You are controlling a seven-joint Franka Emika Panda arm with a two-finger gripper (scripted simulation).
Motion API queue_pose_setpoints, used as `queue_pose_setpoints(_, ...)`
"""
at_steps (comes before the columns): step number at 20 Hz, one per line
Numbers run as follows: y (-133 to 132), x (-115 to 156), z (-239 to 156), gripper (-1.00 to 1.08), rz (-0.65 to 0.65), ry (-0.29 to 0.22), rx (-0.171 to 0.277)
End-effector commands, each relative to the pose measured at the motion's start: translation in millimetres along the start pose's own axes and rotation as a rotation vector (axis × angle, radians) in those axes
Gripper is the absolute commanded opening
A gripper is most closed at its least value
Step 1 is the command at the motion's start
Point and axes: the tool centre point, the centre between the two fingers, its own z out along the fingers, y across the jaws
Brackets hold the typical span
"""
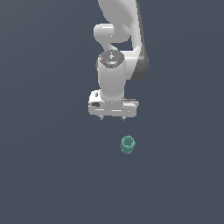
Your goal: Pick up the object and move it to a goal position.
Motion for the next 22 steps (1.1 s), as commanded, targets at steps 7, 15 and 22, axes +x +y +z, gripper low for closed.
queue_pose_setpoints(7,4.5,-0.7,6.2,1.00,-0.030,-0.004,-0.021)
queue_pose_setpoints(15,5.2,-0.2,8.5,1.00,-0.044,-0.005,-0.029)
queue_pose_setpoints(22,-8.0,14.0,13.9,1.00,-0.132,-0.004,-0.031)
